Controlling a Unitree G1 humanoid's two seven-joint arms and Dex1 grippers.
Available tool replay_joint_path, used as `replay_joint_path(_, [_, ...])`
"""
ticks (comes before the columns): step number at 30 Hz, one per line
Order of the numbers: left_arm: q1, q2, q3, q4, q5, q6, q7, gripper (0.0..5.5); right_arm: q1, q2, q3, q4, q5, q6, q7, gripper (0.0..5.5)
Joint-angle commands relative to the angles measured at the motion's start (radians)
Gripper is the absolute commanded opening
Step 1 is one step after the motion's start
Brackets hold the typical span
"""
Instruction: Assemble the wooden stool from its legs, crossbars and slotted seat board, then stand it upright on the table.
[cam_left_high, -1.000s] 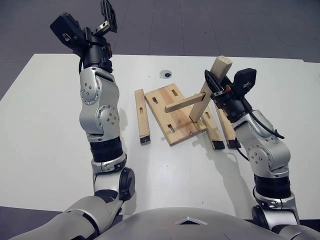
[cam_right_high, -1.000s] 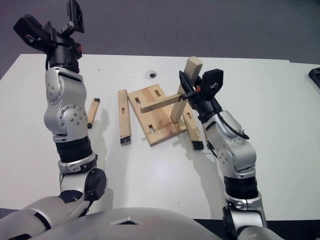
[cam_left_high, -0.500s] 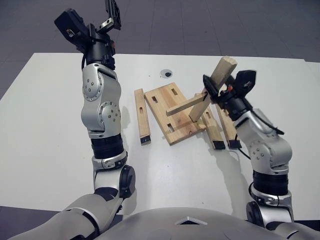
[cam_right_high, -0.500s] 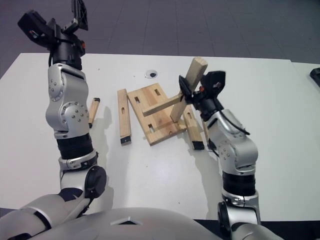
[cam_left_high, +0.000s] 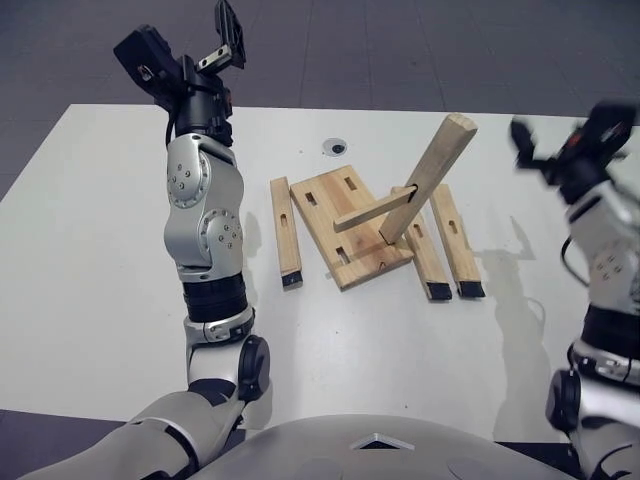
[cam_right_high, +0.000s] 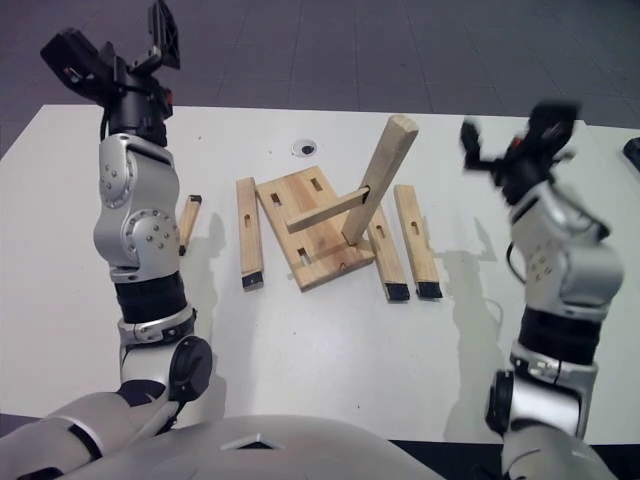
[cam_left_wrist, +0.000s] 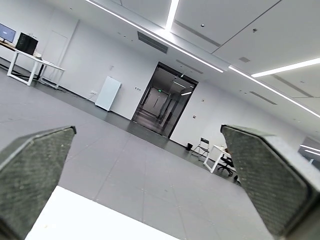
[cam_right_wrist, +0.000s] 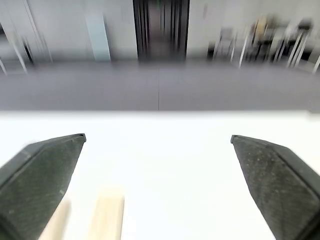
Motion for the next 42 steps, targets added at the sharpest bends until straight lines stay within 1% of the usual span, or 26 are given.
replay_joint_path(1, [0.021,-0.009,-0.011,-0.022,0.013,0.002,0.012,5.40,0.083,0.030,0.012,-0.049,0.030,0.074,0.051,5.39])
replay_joint_path(4, [0.030,-0.020,-0.022,-0.029,0.012,0.007,0.018,5.40,0.090,0.045,0.020,-0.041,0.023,0.116,0.053,5.39])
replay_joint_path(9, [0.034,-0.025,-0.031,-0.038,0.006,0.021,0.022,5.40,0.098,0.050,0.069,0.022,-0.023,0.219,0.048,5.39])
replay_joint_path(14, [0.035,-0.028,-0.033,-0.041,0.007,0.032,0.026,5.40,0.101,0.030,0.122,0.040,-0.071,0.259,0.062,4.74])
replay_joint_path(17, [0.035,-0.031,-0.033,-0.037,0.010,0.034,0.029,5.40,0.083,-0.021,0.207,0.005,-0.127,0.255,0.111,4.22])
replay_joint_path(19, [0.034,-0.033,-0.031,-0.033,0.011,0.036,0.031,5.40,0.064,-0.028,0.221,-0.002,-0.130,0.294,0.126,3.85])
replay_joint_path(21, [0.034,-0.035,-0.031,-0.029,0.013,0.038,0.035,5.40,0.053,-0.027,0.228,0.003,-0.132,0.314,0.142,3.60])
replay_joint_path(22, [0.034,-0.036,-0.031,-0.027,0.013,0.039,0.036,5.40,0.048,-0.026,0.232,0.005,-0.134,0.322,0.146,3.37])
replay_joint_path(23, [0.034,-0.036,-0.031,-0.026,0.014,0.040,0.038,5.40,0.042,-0.018,0.226,0.006,-0.130,0.335,0.147,3.30])
replay_joint_path(25, [0.034,-0.035,-0.028,-0.025,0.014,0.042,0.042,5.40,0.018,0.024,0.170,0.018,-0.103,0.391,0.129,3.00])
replay_joint_path(28, [0.032,-0.031,-0.021,-0.023,0.012,0.045,0.047,5.40,-0.025,0.096,0.051,0.047,-0.049,0.485,0.106,2.83])
replay_joint_path(31, [0.030,-0.028,-0.017,-0.022,0.011,0.048,0.051,5.40,-0.065,0.149,-0.045,0.066,-0.020,0.561,0.088,2.38])
replay_joint_path(39, [0.024,-0.021,-0.011,-0.008,0.011,0.048,0.053,5.40,-0.155,0.253,-0.266,0.130,0.016,0.679,0.039,1.12])
replay_joint_path(42, [0.020,-0.017,-0.009,-0.004,0.011,0.050,0.051,5.40,-0.172,0.267,-0.305,0.144,0.014,0.697,0.031,1.04])
